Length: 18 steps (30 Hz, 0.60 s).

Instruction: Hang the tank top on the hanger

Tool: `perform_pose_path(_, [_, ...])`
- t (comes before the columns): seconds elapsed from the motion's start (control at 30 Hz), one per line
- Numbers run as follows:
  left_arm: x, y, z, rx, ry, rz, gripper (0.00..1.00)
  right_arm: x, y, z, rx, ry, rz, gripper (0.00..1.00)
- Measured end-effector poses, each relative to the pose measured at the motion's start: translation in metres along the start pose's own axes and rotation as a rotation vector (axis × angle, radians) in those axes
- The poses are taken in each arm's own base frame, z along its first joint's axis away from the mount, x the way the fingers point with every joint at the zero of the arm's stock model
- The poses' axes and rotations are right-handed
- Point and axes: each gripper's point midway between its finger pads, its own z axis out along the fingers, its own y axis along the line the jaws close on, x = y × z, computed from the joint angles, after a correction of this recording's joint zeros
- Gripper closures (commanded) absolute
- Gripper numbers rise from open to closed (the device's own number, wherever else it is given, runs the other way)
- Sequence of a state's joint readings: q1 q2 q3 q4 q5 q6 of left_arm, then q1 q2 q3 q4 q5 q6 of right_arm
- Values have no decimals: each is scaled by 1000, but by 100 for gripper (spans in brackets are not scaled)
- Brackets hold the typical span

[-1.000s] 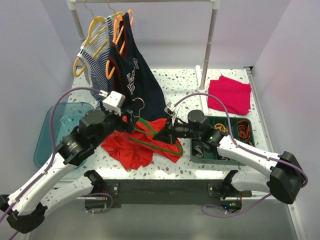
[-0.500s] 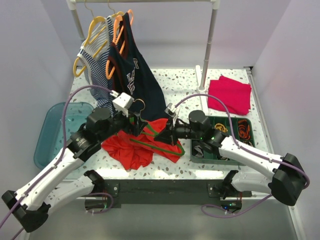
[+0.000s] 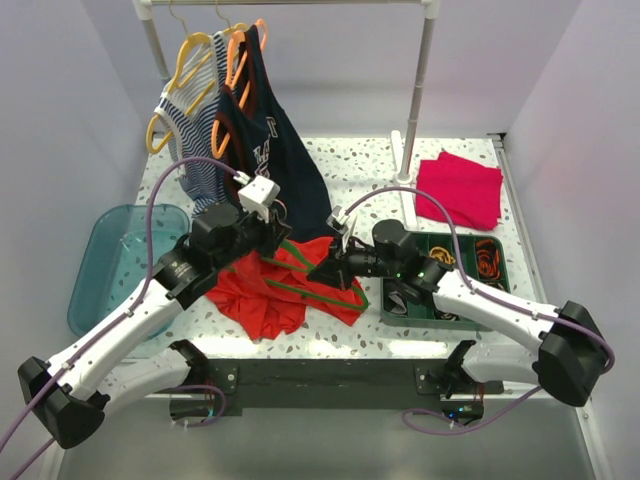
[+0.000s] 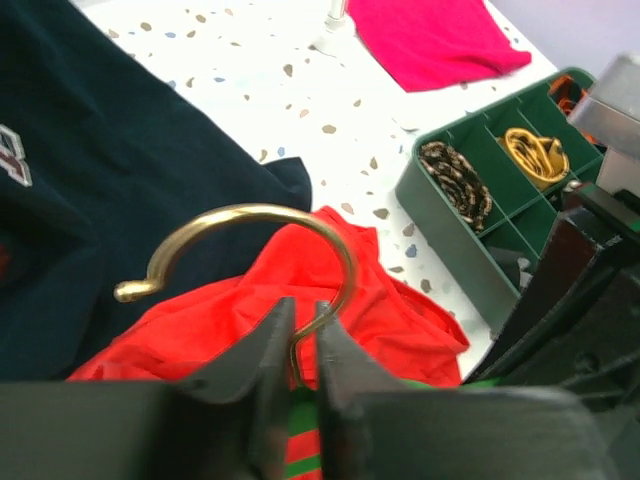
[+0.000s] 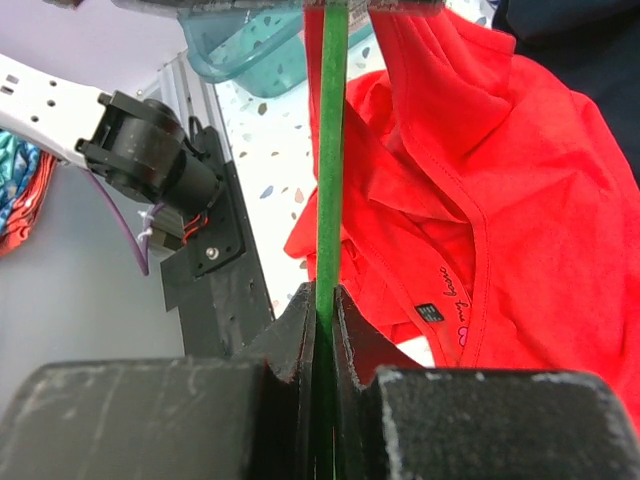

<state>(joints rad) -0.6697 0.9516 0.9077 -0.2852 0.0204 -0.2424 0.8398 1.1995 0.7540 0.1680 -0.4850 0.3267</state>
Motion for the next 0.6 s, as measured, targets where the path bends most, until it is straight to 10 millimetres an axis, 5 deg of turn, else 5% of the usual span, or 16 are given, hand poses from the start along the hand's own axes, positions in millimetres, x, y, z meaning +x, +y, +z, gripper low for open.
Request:
perform_pose_path(0.2, [-2,10,-1,-57,-14,0,100,-2,-7,7,30,0,-4,94])
perform_pose_path(0.33, [-2,19,-2,-106,-21,0,100,-5,-14,10,77,-7,1,46])
perform_pose_path(0.43, [3,29,-4,-158,-17,0,100,-8,-28,9,157,-16,17,29])
perform_pose_path(0.6, [12,44,-5,-240,-6,-13,100,-10,-51,-6,324,-35,42,24])
